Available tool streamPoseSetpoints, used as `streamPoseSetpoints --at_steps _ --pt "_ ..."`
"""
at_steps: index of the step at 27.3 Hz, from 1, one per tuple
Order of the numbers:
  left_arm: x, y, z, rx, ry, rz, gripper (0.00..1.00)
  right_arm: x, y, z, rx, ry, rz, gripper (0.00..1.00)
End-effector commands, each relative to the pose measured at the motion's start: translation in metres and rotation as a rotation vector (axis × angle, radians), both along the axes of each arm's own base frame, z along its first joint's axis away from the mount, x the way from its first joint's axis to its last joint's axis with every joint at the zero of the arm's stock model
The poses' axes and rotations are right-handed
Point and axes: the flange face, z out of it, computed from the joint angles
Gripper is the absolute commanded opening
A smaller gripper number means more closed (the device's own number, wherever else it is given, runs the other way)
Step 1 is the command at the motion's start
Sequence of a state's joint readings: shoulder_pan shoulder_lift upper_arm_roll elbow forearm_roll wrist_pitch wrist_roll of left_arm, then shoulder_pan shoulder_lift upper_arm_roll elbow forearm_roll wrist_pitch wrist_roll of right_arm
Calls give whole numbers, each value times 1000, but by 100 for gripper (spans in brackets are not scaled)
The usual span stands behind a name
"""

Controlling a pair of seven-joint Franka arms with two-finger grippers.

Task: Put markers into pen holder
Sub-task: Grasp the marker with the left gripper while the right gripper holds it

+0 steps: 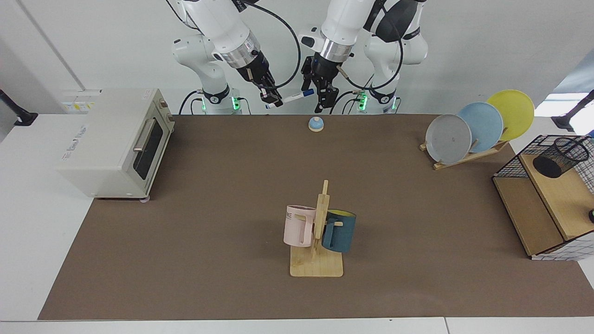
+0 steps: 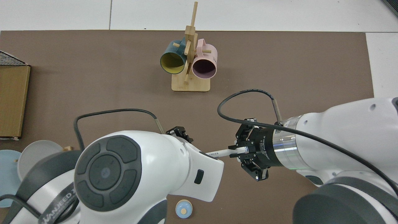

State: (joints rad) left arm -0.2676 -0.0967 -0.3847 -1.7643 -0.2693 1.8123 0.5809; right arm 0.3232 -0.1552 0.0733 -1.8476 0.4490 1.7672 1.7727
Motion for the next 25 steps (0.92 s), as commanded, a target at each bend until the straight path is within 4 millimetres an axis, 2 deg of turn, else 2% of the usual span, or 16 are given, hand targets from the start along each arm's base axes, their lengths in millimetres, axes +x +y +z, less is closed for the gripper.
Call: streamPoseSetpoints --at_steps 1,7,9,12,14,15,16,25 --pt "-21 -12 14 -3 -27 -19 97 -3 1 4 19 -1 -28 0" --pt "-31 -25 20 17 -68 -61 93 -3 0 3 19 0 -30 0" --pt "-33 -28 23 22 -84 -74 89 -3 -1 3 19 0 -31 0" --pt "-31 -28 24 20 -93 -76 60 -3 0 3 19 0 -28 0" --pt "-30 -28 25 13 -102 -77 19 -3 -1 3 19 0 -30 0" --pt "-31 -29 25 12 -103 -78 6 -3 0 3 19 -1 -27 0" --pt "-31 -29 25 13 -104 -79 0 -3 -1 3 19 -1 -29 0" --pt "-28 -29 28 13 -119 -76 0 -2 -1 3 18 -6 -20 0"
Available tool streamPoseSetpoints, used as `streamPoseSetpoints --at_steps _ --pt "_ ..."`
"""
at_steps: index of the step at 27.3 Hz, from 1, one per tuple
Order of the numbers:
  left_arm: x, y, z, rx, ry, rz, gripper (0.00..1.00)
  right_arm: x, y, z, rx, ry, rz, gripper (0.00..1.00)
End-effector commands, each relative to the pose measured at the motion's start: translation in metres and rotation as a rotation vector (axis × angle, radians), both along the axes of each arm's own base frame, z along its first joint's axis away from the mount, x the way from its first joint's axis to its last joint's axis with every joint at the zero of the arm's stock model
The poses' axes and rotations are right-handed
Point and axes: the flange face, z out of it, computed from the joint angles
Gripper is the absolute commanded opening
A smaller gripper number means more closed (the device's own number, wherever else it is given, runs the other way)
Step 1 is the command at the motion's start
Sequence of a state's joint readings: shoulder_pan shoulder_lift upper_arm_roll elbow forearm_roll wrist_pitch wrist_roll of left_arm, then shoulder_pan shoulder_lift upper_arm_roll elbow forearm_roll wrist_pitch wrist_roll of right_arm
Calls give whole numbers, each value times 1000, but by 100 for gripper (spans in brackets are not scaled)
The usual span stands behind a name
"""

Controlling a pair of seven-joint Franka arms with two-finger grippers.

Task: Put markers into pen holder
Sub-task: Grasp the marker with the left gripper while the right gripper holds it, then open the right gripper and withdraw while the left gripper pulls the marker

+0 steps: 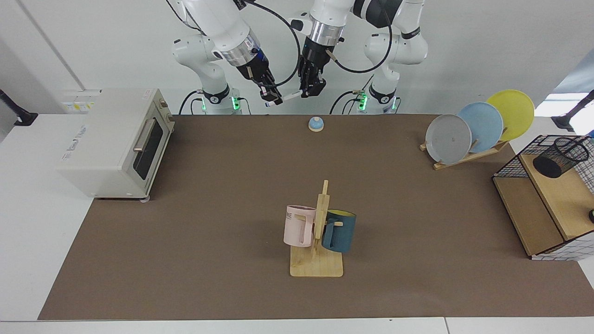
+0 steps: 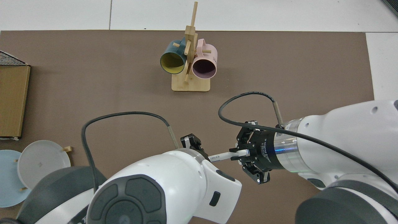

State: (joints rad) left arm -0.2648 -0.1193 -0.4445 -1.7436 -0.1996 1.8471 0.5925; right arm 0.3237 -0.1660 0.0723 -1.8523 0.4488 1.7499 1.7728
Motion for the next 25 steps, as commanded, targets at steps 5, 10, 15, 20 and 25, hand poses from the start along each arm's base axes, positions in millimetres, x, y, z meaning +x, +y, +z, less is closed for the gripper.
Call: streamPoseSetpoints --at_steps 5,10,15,20,25 --pt "-5 -6 5 -6 -6 -4 0 2 1 1 17 -23 -7 54" --pt "-4 -3 3 0 1 1 0 1 -2 3 -2 -60 84 100" --pt "-3 6 -2 26 28 21 0 4 -16 1 -17 -108 236 100" --pt "11 32 -9 99 62 59 0 4 -41 3 -79 -187 450 100" --pt "33 73 -22 170 108 130 0 8 -66 2 -210 -268 709 100"
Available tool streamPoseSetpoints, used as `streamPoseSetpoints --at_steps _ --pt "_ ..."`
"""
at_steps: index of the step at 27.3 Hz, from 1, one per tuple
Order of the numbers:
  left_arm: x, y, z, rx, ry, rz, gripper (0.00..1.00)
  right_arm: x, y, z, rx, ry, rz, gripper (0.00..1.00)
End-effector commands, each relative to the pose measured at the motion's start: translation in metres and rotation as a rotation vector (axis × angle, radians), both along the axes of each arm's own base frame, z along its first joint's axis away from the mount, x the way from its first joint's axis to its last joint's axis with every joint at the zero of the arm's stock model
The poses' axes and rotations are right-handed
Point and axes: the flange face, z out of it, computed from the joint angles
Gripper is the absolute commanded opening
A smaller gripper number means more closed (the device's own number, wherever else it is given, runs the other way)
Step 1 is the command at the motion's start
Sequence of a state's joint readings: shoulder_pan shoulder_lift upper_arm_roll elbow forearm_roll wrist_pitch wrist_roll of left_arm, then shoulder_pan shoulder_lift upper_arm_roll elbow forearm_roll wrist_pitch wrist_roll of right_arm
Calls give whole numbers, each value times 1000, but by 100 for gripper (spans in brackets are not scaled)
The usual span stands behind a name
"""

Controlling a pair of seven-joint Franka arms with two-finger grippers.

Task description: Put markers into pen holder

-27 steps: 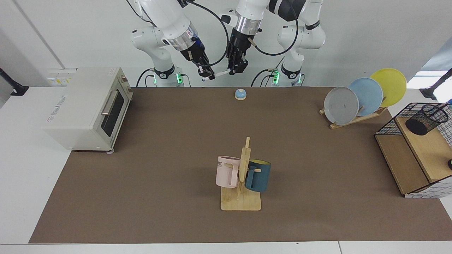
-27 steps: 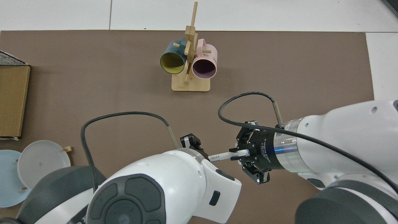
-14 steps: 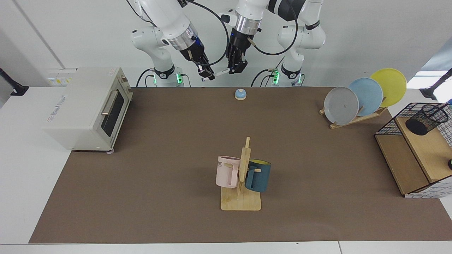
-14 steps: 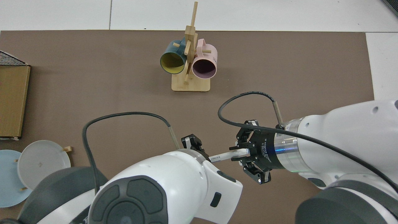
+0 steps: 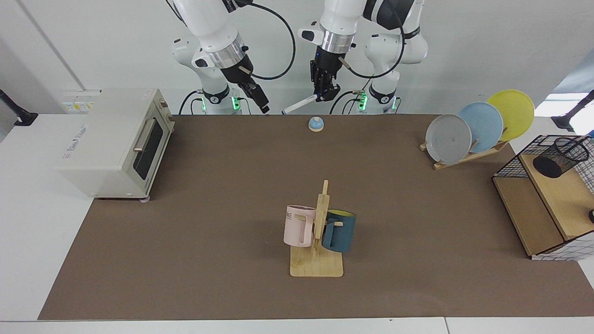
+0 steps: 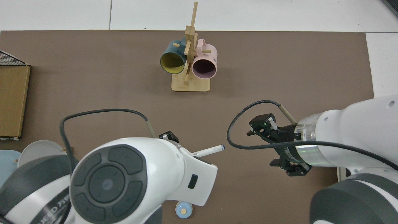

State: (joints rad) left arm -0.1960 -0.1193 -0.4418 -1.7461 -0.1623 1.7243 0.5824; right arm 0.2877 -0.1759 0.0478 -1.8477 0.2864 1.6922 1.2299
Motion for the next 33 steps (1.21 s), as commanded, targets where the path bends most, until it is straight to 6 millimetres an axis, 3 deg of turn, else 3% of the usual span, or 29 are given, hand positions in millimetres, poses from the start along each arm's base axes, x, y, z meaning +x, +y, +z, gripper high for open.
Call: streamPoseSetpoints --at_steps 1,4,10,14,23,29,33 --pt "21 46 -10 77 38 86 0 1 -28 4 -141 -99 281 100" --pt "41 86 -22 126 51 114 0 8 -50 4 -238 -141 469 100" --pt "80 166 -41 169 49 40 0 25 -108 4 -227 -194 713 100" --pt "100 215 -47 191 23 -21 0 36 -130 3 -227 -244 808 100" --pt "128 305 -43 279 -31 -152 0 62 -137 5 -277 -291 850 100" --pt "155 368 -26 353 -53 -239 0 60 -135 6 -298 -276 856 100" --pt "162 402 -13 442 -41 -270 0 60 -139 5 -296 -273 850 100"
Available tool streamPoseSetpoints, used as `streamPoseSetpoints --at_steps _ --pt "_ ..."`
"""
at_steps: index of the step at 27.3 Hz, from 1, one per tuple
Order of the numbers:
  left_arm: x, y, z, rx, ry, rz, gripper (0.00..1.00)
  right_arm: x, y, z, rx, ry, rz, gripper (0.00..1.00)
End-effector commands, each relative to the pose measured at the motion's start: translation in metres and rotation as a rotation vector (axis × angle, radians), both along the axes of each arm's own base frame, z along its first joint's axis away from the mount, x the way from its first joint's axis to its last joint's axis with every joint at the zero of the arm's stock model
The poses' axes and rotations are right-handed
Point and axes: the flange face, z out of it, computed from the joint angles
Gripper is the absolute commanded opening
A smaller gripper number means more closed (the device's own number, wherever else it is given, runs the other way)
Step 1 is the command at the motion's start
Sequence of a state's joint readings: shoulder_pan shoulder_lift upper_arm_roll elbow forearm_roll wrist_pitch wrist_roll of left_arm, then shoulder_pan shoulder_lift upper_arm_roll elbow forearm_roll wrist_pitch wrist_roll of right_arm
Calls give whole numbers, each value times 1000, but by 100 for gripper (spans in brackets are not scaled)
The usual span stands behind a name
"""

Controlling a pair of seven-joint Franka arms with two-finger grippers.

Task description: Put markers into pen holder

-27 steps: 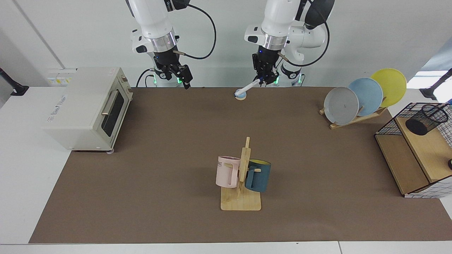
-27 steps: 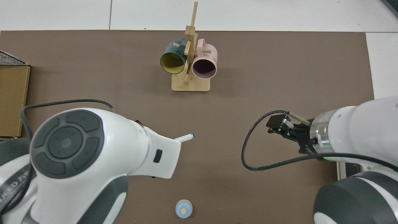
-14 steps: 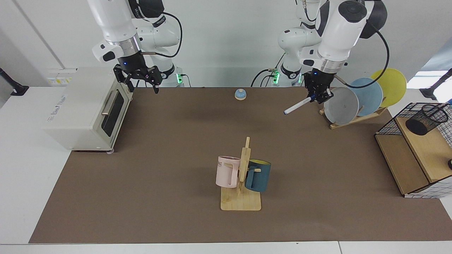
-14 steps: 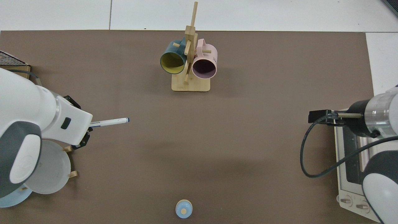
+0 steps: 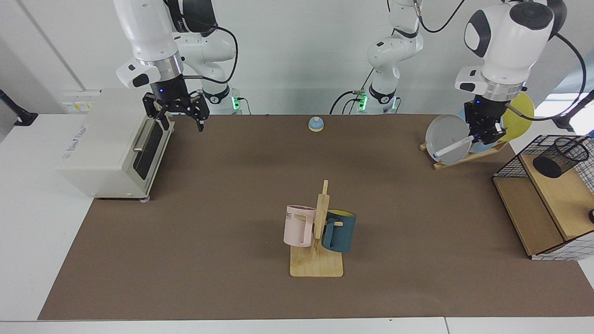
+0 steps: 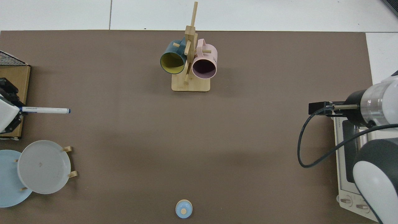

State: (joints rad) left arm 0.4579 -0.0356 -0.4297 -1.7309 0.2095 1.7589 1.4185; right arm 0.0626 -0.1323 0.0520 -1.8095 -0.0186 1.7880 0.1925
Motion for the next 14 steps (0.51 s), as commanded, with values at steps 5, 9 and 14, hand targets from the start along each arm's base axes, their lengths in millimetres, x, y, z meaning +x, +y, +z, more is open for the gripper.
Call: streamPoseSetpoints --at_steps 5,9,14 --pt "14 58 31 180 29 -89 0 1 -12 2 -14 6 0 100" --pt "9 92 35 247 67 -109 0 1 -21 2 -13 15 -20 100" --pt "0 136 55 305 97 -170 0 2 -25 2 -11 14 -28 100"
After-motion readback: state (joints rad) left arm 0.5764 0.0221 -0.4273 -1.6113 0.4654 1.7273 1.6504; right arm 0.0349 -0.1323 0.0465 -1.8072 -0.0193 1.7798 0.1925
